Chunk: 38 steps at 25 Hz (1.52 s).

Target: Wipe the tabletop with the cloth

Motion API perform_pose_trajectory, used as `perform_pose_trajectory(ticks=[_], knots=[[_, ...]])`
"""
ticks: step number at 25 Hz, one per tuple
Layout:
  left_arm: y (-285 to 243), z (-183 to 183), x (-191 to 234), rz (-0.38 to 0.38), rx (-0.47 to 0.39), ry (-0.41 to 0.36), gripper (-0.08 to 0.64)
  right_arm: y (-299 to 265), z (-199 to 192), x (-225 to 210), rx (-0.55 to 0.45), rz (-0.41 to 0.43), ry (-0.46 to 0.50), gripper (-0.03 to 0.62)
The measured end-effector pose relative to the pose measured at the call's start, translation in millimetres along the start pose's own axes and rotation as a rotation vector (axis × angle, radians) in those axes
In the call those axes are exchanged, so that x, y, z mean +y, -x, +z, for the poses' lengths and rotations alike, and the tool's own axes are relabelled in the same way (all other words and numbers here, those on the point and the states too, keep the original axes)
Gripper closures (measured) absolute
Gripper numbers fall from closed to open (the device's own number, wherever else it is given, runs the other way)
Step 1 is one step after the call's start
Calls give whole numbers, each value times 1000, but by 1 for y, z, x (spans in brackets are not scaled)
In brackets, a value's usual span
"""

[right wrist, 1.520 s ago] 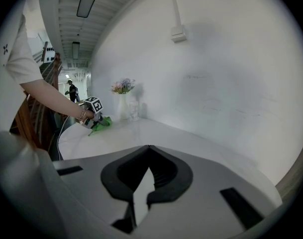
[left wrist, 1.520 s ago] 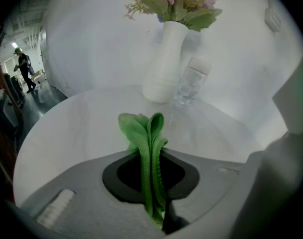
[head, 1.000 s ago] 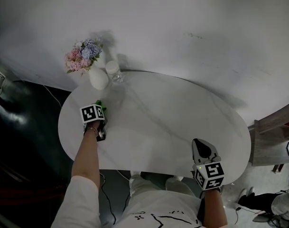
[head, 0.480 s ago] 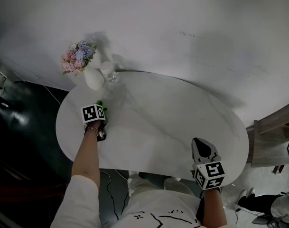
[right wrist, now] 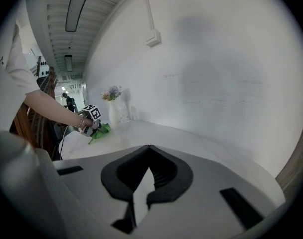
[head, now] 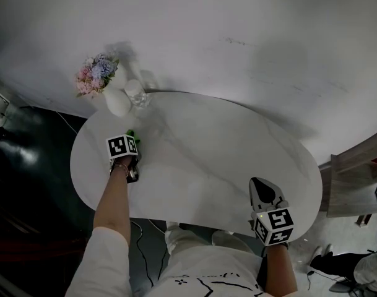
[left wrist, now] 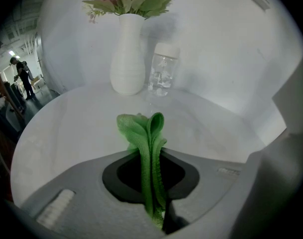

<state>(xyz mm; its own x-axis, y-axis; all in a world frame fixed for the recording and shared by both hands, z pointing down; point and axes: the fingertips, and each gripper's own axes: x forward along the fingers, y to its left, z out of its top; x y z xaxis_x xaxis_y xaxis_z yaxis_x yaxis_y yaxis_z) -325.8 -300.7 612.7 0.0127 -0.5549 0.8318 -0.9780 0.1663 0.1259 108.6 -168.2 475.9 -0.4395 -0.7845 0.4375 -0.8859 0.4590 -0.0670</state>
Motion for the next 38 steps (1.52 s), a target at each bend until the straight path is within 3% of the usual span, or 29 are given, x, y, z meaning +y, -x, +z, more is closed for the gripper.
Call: perform_pose_trajectory(ticks=[26,38], knots=[[-2,-18,-92,-16,18,-49,511,37,-9,-63,-42,-14,-40,597],[-1,-31,-140,-55,33,-82,511,48,-6,-71,-77,-6,-41,597]])
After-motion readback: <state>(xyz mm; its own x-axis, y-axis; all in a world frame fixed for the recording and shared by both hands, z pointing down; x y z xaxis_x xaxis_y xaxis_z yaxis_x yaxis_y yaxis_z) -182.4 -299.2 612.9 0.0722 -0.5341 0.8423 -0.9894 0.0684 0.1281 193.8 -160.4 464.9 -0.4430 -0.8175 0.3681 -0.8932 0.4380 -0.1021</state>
